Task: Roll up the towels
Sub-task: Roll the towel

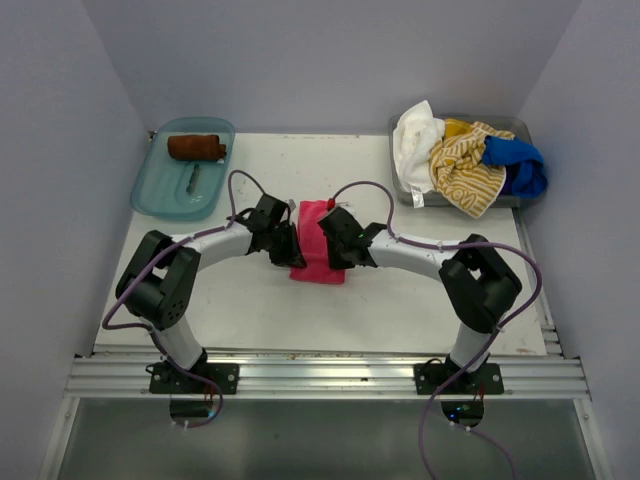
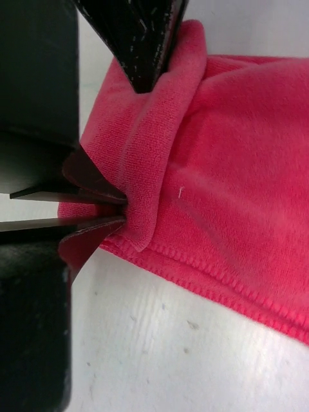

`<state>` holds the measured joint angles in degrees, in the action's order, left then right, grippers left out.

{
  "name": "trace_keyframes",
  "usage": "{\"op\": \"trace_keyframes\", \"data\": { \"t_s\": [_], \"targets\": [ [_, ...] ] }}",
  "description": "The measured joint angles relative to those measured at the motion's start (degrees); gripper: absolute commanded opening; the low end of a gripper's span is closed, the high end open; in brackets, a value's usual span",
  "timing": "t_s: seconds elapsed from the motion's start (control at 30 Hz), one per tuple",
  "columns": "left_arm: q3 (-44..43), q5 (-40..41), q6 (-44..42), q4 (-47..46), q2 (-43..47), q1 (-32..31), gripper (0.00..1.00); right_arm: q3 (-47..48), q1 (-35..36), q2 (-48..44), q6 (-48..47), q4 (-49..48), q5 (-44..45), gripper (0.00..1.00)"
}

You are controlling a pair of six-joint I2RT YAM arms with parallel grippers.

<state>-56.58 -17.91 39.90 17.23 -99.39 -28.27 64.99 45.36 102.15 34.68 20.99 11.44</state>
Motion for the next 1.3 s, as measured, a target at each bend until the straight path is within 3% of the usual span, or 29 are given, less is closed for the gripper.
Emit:
{"op": "trace_keyframes", "data": {
  "t_s": [0.43,0.67,1.0,1.3],
  "targets": [
    [9.6,0.2,-3.7,4.0,10.6,0.0,0.13,-10.9,8.3,-7.2,10.6,-4.9,-0.6,0.17],
    [9.2,-0.6,-5.3,4.5,8.7,0.0,0.12,-9.9,14.2,-10.4,11.2,0.4,1.3,0.35],
    [7.3,-1.5,-7.6,5.1,6.9,0.0,0.12,-0.9,21.9,-11.7,-2.5,6.2,10.0,0.56],
    [6.4,-2.1,-8.3,5.4,6.0,0.0,0.12,1.9,28.5,-1.1,-17.4,3.4,14.8,0.57]
  ]
}}
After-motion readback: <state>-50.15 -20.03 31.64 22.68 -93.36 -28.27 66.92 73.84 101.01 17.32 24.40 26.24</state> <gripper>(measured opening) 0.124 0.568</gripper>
